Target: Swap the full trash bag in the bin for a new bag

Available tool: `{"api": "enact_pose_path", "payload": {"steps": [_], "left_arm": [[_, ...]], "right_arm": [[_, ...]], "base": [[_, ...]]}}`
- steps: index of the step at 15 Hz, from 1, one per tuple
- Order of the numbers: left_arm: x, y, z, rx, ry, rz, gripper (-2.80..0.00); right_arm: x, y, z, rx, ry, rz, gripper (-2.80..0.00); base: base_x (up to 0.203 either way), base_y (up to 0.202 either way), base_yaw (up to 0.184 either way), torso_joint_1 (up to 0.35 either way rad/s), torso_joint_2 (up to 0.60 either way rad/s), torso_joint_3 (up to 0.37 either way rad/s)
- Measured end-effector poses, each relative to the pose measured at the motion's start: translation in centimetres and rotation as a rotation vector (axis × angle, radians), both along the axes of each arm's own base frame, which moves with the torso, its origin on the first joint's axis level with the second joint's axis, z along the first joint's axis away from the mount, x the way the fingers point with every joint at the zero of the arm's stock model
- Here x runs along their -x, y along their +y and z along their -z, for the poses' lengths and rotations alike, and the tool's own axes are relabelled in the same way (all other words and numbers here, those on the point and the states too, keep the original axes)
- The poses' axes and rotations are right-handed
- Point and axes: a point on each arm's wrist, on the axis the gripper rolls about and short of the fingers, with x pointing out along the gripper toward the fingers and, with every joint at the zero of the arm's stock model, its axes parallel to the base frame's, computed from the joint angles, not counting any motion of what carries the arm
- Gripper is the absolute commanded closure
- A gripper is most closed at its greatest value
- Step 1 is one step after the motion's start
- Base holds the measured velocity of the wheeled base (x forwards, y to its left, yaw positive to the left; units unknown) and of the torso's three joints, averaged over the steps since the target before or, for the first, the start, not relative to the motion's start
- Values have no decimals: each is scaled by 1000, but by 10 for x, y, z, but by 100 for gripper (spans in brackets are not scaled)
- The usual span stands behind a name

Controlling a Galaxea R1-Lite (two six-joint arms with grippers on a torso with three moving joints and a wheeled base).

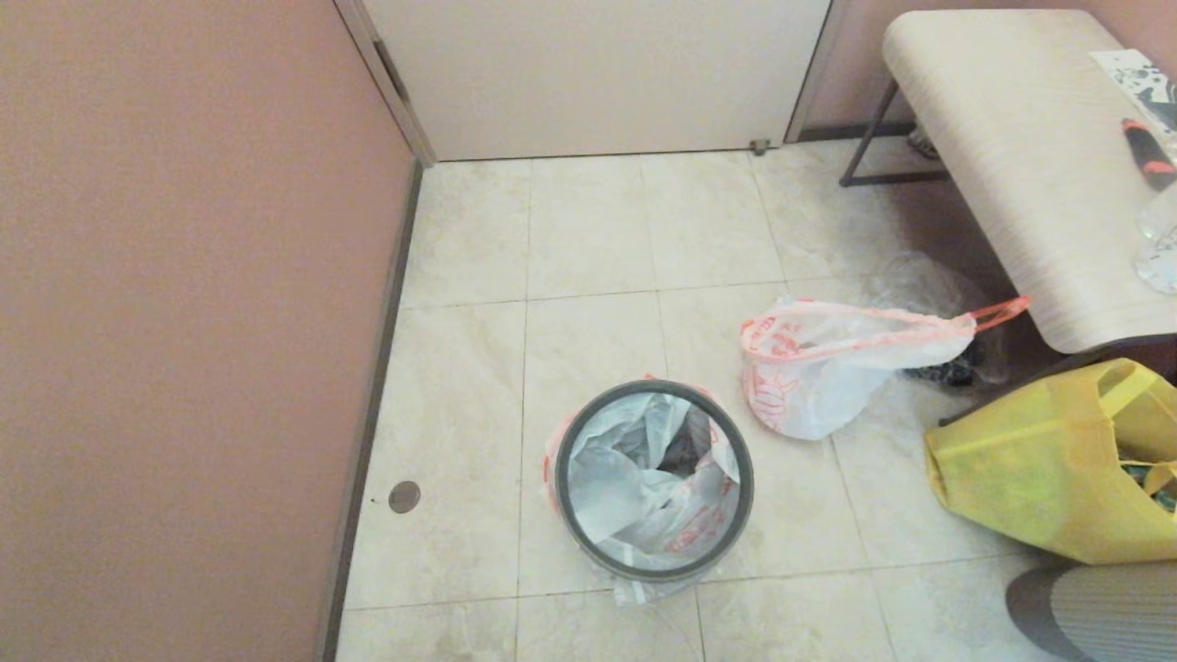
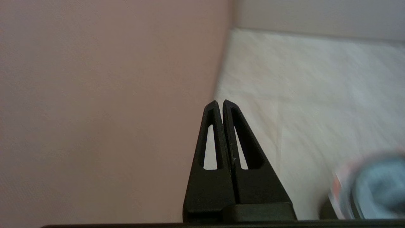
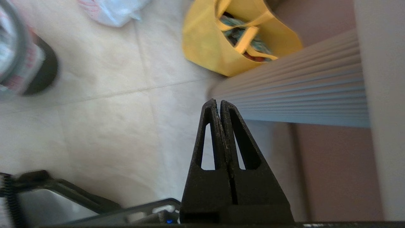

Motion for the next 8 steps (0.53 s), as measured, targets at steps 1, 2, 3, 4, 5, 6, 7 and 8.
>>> {"api": "enact_pose_path", "payload": {"steps": [1,2,3,4,5,6,7,8], "left_arm": [[3,-1,11,-9,17,29,0],[6,-1,24,-17,37,55,0],[7,-2,35,-26,50,87,0],[7,-3,47,-35,68,126,0],[7,-4,56,-41,84,157,0],[7,-5,63,-46,95,184,0],[7,-5,68,-49,103,203,0],[6,-6,74,-52,117,221,0]], "right_arm": [[3,0,4,-21,-10,-13,0],[4,1,8,-38,-14,-43,0],[3,0,12,-43,-6,-69,0],[1,-1,18,-44,11,-98,0],[-1,-2,23,-44,30,-117,0],[-3,-2,28,-46,50,-122,0],[-4,-1,31,-51,60,-111,0],[-4,1,34,-64,64,-75,0]], "base": [[0,0,0,0,0,0],[0,0,0,0,0,0],[0,0,0,0,0,0],[0,0,0,0,0,0],[0,0,0,0,0,0],[0,0,0,0,0,0],[0,0,0,0,0,0],[0,0,0,0,0,0]]}}
